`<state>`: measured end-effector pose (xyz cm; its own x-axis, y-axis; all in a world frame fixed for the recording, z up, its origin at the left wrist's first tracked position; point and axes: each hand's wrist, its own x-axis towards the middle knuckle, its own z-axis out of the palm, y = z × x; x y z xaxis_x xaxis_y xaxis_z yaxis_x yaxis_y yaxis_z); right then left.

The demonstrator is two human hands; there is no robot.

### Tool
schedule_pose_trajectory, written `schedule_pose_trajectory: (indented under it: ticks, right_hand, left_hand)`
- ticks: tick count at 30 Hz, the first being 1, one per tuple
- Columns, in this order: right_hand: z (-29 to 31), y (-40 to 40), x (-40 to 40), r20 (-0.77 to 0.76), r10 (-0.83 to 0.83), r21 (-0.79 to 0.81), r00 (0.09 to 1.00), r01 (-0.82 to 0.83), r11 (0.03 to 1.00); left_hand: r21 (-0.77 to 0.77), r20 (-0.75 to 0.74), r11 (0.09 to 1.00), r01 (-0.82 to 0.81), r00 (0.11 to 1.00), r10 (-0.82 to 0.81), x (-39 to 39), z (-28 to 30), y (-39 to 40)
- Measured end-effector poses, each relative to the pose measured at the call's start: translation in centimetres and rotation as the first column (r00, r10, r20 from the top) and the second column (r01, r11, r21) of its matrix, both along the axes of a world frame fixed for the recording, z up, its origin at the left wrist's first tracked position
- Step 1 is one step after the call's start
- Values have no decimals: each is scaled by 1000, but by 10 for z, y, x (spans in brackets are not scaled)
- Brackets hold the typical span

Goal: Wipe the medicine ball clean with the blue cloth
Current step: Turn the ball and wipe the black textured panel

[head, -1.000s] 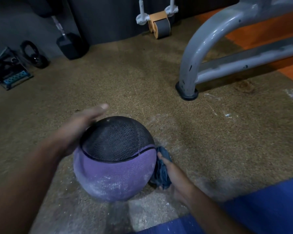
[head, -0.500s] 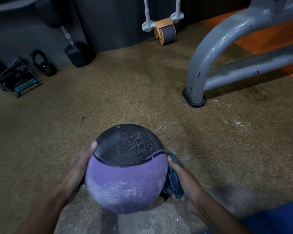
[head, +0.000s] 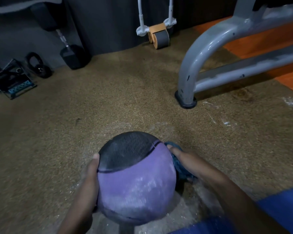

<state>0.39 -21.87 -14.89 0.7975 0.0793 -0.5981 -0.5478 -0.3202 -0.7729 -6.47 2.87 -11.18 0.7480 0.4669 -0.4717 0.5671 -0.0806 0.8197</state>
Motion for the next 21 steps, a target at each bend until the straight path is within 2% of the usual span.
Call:
schedule_pose_trajectory:
  ticks: [2, 4, 6, 7, 10, 13, 15, 18, 21]
  right_hand:
    - [4, 4, 7, 3, 26, -26, 1000, -25, 999]
    - [4, 6, 11, 21, 22, -18, 1000, -22, 1000]
    - [-1, 7, 13, 51, 17, -9, 999, -17, 1000]
    - [-2, 8, 12, 72, 8, -18, 997, -7, 1000]
    - [-6, 12, 1, 219, -62, -25, 974, 69, 997]
    - [4, 21, -21, 395, -87, -23, 915, 104, 994]
    - [17, 26, -37, 504, -6, -140, 863, 89, 986]
    - [50, 40, -50, 592, 260, -391, 763, -10, 920]
    - [64, 53, -35, 630, 369, -455, 683, -59, 888]
  left_hand:
    - [302, 100, 953, 31, 993, -64, 1, 8, -5]
    - [600, 221, 794, 95, 935, -279, 6, 28, -20]
    - [736, 168, 639, 224, 854, -493, 15, 34, -35]
    - [744, 128, 618, 254, 854, -505, 19, 28, -35]
    - [687, 143, 698, 203, 904, -403, 39, 31, -42]
    - [731, 67, 658, 182, 940, -334, 48, 30, -45]
    - [743, 86, 650, 159, 941, -329, 44, 26, -42]
    - [752, 133, 643, 143, 923, -361, 38, 20, -32]
    - [753, 157, 643, 141, 910, -384, 30, 19, -29]
